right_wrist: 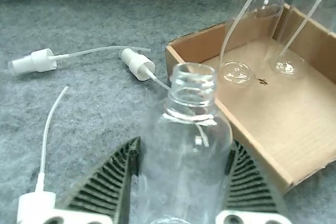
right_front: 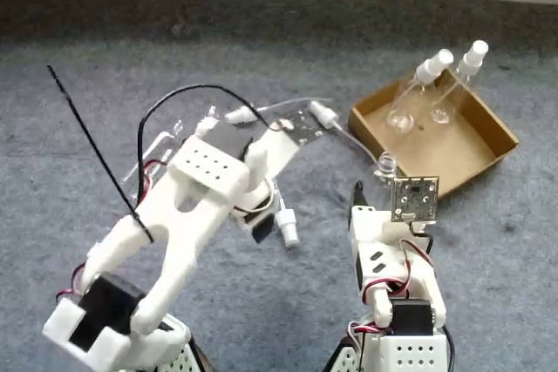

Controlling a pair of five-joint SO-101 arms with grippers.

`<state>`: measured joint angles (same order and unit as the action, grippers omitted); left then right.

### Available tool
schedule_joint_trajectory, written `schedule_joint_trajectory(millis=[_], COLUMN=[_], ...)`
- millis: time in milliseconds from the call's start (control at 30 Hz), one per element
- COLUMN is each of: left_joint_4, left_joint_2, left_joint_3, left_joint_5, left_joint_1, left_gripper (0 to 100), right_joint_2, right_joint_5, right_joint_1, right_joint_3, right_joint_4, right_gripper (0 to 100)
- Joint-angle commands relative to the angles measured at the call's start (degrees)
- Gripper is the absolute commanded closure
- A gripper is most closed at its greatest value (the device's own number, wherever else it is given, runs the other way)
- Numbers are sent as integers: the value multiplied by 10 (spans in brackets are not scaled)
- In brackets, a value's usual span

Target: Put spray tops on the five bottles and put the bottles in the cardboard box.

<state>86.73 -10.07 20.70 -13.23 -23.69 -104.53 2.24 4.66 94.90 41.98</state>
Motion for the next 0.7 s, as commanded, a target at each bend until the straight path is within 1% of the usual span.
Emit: schedule_joint_trajectory(millis=[0, 67, 167, 267, 367, 433, 567, 667], left_joint_4=[16, 16, 16, 12, 11, 11, 10, -23], left_joint_2=[109, 147, 191, 226, 262, 284, 315, 328], left_joint_3=[-131, -170, -209, -229, -232, -233, -234, -229], left_joint_5=[63, 152, 273, 350, 389, 404, 413, 413], left_joint_1=[-9, -12, -13, -12, -13, -15, -22, -20], left_gripper=[746, 714, 705, 705, 705, 705, 705, 721], right_joint_2=[-5, -5, -5, -5, -5, -5, -5, -5], right_joint_5=[-6, -6, -6, -6, -6, -6, -6, -6], right_joint_1=[-7, -7, -7, -7, -7, -7, -7, -7], right_joint_3=[-7, -7, -7, -7, -7, -7, -7, -7], right_joint_4=[-16, -16, -16, -16, -16, -16, -16, -16], right_gripper=[871, 871, 871, 871, 871, 871, 871, 871])
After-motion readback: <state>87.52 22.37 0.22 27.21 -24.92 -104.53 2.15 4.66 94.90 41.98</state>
